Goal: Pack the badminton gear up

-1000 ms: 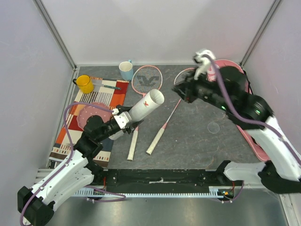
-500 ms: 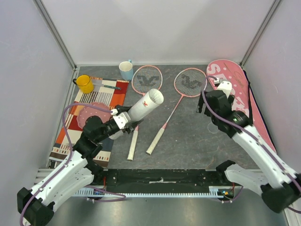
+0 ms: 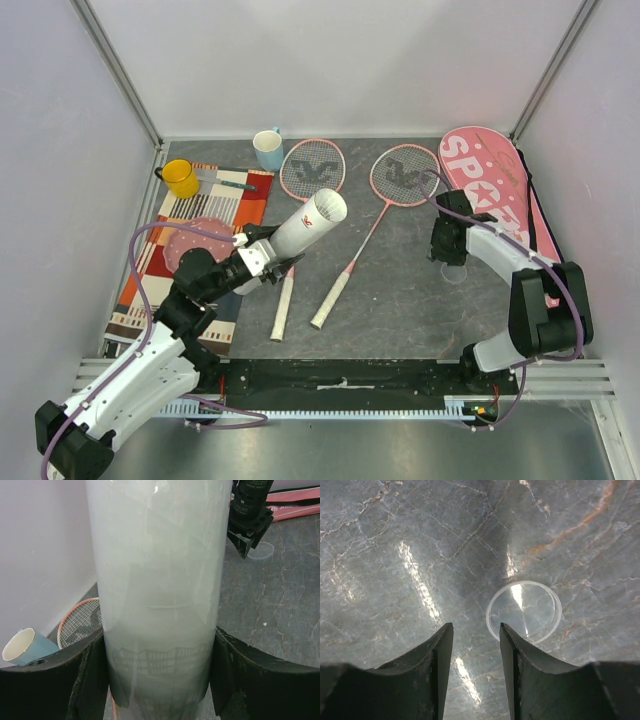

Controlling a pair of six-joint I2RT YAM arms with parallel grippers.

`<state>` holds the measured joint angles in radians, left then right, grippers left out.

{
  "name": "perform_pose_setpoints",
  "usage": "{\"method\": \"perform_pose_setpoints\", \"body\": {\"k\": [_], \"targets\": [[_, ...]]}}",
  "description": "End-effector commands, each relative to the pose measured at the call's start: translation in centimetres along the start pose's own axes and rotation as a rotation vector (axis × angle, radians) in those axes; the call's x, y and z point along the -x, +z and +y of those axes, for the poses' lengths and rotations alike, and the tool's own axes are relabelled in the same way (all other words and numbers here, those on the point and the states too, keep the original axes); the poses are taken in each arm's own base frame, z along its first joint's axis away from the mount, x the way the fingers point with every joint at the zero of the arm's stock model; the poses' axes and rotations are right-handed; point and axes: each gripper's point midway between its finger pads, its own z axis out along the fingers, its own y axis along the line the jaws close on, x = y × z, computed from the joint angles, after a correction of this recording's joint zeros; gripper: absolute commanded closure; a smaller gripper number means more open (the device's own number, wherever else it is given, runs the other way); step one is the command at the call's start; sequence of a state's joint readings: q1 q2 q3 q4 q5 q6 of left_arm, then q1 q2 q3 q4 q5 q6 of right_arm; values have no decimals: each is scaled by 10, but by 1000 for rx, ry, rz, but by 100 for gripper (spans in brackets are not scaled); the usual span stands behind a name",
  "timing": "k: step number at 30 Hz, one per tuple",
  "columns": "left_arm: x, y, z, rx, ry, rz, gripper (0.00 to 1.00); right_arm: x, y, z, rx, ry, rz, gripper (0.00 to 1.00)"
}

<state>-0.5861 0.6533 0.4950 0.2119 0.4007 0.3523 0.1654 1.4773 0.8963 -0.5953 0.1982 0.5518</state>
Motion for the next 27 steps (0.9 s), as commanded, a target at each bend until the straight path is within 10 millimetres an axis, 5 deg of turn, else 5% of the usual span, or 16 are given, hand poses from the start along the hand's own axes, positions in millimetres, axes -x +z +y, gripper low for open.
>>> {"method": "perform_pose_setpoints", "body": {"k": [1,6,14,19,21,23,24,27], "targets": [[47,1,11,22,40,-133,66,9,13,9,32,-16,-19,51],[46,1,11,24,42,-132,66,-1,25,4,24,0,5,63],[46,1,10,15,38,-132,66,-8,33,-5,9,-12,11,67],[46,2,10,17,38,-132,66,-7,35,-6,11,-32,2,97],[46,2,10,18,39,-131,66,2,24,4,70,-37,-36,100],[43,3,9,11,34,-125,66,28,-12,28,231,-59,-144,100],[41,4,8,8,33,-120,66,36,-42,59,427,-85,-179,100],[39,5,7,-1,29,-113,66,75,-159,101,775,-138,-428,100]]}}
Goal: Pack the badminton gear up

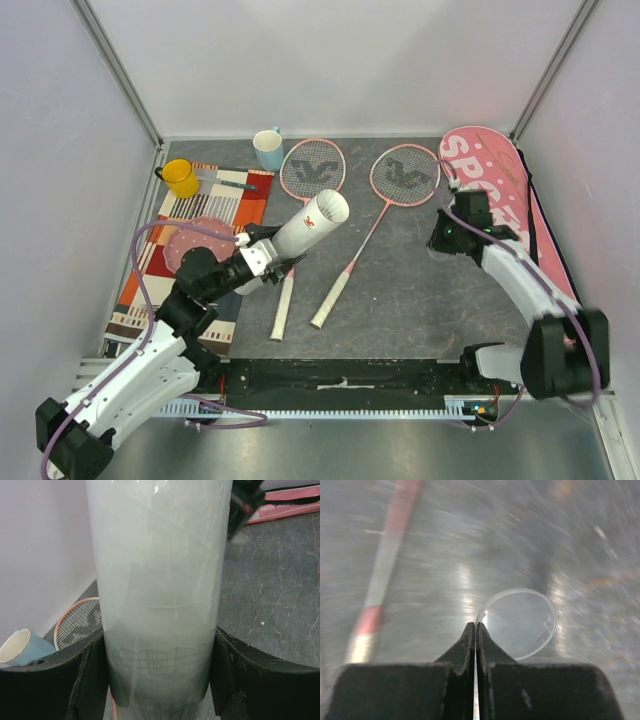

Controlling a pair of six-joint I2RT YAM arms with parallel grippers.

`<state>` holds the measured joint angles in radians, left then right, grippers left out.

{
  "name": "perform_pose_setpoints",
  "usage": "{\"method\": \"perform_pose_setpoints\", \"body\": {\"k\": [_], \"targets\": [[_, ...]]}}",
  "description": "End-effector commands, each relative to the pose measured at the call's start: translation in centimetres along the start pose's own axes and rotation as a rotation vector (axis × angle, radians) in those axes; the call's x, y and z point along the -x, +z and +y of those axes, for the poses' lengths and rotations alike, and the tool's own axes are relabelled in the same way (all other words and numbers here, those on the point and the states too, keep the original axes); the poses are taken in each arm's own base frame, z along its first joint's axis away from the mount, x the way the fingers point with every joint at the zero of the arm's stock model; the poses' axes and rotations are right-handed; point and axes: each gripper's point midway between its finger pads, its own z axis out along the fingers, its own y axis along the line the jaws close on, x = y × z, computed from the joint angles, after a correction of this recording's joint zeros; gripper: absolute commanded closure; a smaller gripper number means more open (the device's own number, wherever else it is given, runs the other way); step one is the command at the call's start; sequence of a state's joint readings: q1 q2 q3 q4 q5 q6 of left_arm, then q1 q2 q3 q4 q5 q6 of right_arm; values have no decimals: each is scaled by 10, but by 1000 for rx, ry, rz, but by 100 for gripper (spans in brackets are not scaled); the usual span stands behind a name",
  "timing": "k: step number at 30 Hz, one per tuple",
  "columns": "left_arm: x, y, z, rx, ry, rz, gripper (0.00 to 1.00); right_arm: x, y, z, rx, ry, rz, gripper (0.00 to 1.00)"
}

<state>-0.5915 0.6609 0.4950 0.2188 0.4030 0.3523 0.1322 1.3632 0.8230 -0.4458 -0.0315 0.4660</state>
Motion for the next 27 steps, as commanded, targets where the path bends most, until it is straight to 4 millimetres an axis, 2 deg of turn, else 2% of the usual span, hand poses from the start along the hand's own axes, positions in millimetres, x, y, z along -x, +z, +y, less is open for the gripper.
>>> {"method": "perform_pose_setpoints", "body": {"k": [1,2,3,5,6,8,9,11,12,16,18,23,27], "targets": [[39,4,8,3,30,-112,66,85,-138,113,567,-143,-370,100],[38,5,8,0,30,-108,66,83,-152,121,615,-164,-347,100],[37,5,7,-3,28,-105,66,88,-183,141,723,-211,-357,100],[37,6,7,-3,31,-103,66,85,-212,158,815,-259,-355,100],[36,6,7,-4,29,-99,66,90,-234,168,861,-295,-390,100],[35,7,7,-6,30,-96,66,79,-267,187,980,-353,-380,100],[34,7,7,-7,29,-95,66,81,-288,195,1033,-380,-393,100],[34,7,6,-13,28,-94,66,76,-305,205,1110,-385,-346,100],[33,7,6,-14,29,-94,66,81,-319,210,1133,-363,-345,100],[31,7,5,-19,48,-87,66,82,-348,225,1255,-311,-265,100],[31,6,5,-20,58,-89,66,72,-362,238,1325,-318,-210,100],[26,8,-1,-58,62,-70,66,52,-380,262,1416,-323,-70,100],[26,8,-2,-62,65,-70,66,48,-393,267,1450,-349,-52,100]]}}
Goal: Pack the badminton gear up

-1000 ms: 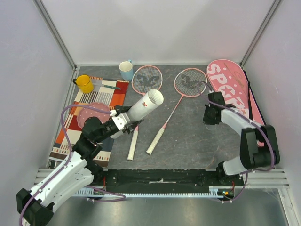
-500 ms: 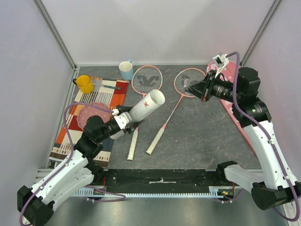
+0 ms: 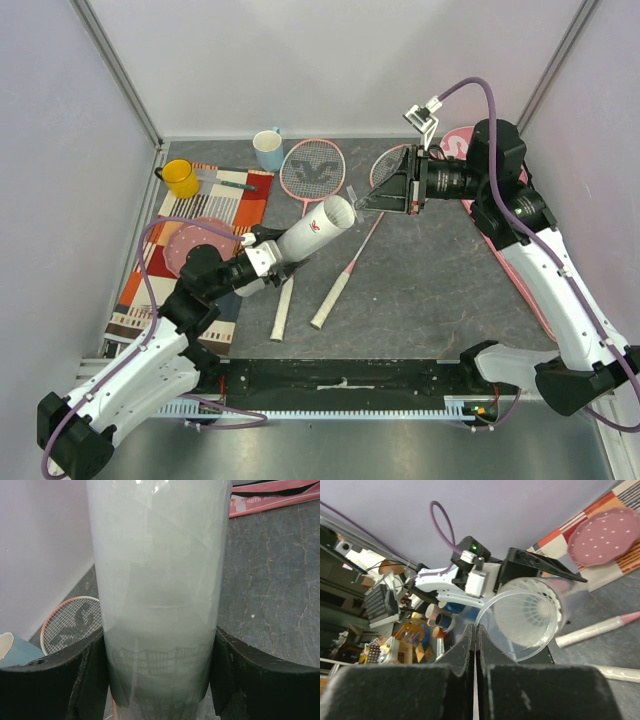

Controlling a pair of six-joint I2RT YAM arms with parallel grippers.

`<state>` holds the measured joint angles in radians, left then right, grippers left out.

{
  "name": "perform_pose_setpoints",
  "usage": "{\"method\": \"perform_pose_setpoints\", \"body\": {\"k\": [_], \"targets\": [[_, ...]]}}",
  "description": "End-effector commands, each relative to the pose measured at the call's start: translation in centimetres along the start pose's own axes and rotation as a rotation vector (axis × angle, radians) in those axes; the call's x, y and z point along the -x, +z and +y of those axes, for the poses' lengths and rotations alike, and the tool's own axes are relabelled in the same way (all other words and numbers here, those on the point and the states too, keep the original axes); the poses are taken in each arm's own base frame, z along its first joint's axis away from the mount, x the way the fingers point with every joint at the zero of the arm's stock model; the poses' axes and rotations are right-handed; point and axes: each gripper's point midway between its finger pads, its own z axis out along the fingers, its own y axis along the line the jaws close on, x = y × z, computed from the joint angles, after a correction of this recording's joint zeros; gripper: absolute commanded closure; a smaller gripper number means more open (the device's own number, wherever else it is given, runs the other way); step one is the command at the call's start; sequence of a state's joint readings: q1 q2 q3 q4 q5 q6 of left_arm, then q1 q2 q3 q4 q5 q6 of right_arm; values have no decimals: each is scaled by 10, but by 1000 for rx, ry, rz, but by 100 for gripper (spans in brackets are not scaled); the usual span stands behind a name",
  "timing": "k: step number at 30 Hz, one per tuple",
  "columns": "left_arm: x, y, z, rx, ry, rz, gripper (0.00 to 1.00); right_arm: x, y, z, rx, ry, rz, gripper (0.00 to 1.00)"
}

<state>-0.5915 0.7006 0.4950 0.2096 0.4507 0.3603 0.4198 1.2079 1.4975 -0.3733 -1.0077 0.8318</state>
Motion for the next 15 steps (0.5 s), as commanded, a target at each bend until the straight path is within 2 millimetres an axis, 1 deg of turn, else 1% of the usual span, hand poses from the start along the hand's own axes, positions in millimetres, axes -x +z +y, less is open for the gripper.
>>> {"method": "perform_pose_setpoints", "body": {"k": [1,3,4,5,6,7,8,9,10,12,15], "targets": [[37,2,8,-3,78,-93,66,8,-3,39,91,-32,13,100],[37,2,8,-2,79,-92,66,7,0,42,93,-55,21,100],[37,2,8,-3,78,-90,66,2,2,33,55,-23,43,100],[38,1,8,-2,80,-93,66,-1,4,29,31,-23,55,100],[38,1,9,0,82,-94,66,1,4,28,18,-82,58,100],[37,1,9,1,81,-92,66,-5,6,16,-34,-43,83,100],[36,2,9,-1,81,-90,66,-8,9,16,-39,-48,99,100],[36,2,8,-2,81,-89,66,-7,9,16,-49,-82,98,100],[36,1,8,-2,80,-87,66,-12,11,9,-79,-60,121,100],[37,1,9,0,81,-89,66,-12,12,2,-128,-98,131,100],[38,1,9,2,85,-93,66,-17,14,-9,-163,-82,143,100]]}}
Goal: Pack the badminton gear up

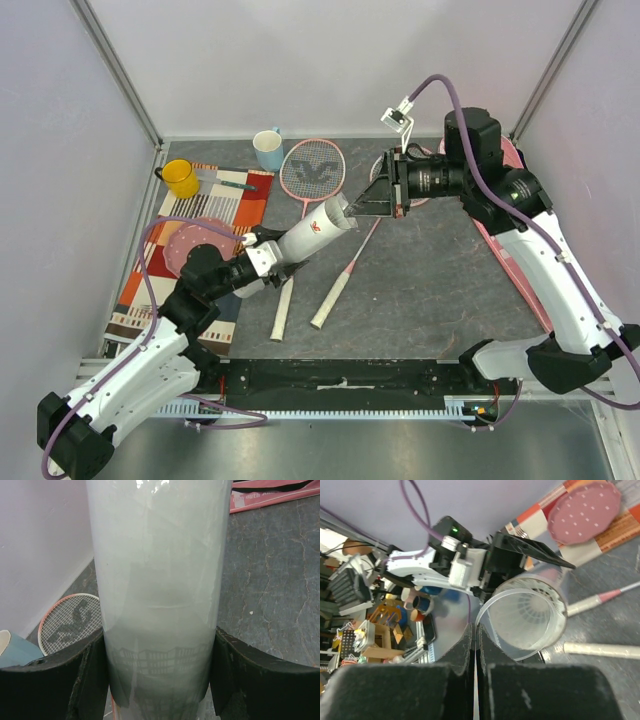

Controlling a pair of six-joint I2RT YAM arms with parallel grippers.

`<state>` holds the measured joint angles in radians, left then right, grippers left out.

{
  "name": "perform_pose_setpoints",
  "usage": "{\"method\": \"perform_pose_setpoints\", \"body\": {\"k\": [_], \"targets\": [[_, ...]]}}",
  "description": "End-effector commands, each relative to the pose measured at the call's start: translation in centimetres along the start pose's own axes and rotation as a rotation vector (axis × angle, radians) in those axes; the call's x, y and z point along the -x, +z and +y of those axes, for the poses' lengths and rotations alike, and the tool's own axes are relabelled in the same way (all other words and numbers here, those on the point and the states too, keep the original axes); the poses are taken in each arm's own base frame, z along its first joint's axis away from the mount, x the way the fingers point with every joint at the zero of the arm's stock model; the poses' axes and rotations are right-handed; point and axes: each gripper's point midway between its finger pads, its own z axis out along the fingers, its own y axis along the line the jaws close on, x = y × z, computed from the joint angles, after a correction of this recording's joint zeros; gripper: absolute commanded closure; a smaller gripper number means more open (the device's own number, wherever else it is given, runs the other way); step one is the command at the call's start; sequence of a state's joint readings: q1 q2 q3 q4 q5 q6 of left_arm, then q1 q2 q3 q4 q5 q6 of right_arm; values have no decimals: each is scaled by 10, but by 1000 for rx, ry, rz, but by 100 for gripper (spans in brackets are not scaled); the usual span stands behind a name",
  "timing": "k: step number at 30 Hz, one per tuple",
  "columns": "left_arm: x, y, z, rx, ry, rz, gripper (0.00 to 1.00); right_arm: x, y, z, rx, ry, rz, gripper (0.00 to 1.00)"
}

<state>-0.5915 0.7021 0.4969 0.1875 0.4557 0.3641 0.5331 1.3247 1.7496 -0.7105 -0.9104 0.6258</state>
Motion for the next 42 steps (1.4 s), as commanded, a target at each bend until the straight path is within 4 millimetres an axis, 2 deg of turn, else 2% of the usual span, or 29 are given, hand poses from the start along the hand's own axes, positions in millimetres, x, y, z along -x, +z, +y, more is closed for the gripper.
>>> {"method": "perform_pose_setpoints", "body": {"k": [1,12,24,28,42], "targets": [[42,0,12,16,89,-107,66,-10,-1,-21,-115,-33,30,100],[43,0,11,11,87,-112,66,-10,8,-26,-130,-36,29,100],[46,-1,11,13,90,-122,66,-22,32,-34,-151,-32,63,100],[47,-1,11,14,91,-124,67,-25,34,-35,-151,-14,73,100],[54,-8,12,26,138,-146,67,-62,38,-47,-147,122,234,100]]}}
